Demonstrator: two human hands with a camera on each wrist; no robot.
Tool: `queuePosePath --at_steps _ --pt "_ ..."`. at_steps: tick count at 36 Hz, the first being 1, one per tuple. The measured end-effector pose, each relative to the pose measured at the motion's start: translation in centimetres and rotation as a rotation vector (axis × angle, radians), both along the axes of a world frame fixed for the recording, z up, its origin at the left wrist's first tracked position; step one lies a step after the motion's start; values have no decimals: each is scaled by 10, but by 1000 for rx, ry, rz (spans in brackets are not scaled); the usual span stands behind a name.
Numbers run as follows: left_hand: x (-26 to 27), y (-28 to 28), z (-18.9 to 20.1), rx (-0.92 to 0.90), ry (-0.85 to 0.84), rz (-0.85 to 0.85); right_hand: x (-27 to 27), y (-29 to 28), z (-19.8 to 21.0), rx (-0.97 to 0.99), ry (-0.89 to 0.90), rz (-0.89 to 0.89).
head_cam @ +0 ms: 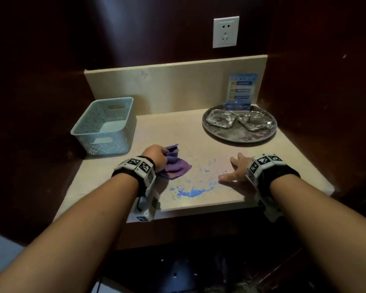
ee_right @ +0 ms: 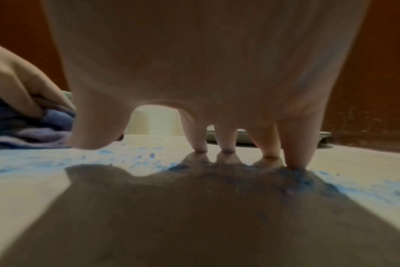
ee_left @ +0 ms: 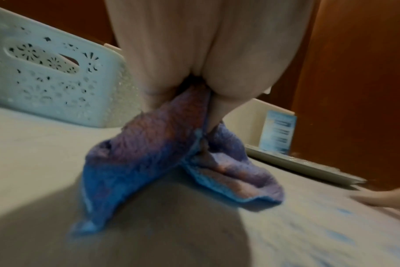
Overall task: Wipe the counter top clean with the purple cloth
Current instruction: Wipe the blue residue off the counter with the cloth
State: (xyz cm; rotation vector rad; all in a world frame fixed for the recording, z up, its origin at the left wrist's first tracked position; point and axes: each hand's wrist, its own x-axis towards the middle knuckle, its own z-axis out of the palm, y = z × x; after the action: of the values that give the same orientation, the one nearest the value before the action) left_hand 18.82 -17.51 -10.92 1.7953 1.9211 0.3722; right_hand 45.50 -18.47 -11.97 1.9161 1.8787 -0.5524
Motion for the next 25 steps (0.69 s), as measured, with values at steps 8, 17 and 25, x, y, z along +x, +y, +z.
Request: queuePosePath --at_steps 8,17,25 --pt "28 33 4 -95 98 -226 2 -3 5 -43 -10 -34" --pt "81 35 5 -111 240 -499 -1 -6 12 -66 17 -55" --pt "106 16 8 -162 243 -691 -1 -9 16 -59 15 -39"
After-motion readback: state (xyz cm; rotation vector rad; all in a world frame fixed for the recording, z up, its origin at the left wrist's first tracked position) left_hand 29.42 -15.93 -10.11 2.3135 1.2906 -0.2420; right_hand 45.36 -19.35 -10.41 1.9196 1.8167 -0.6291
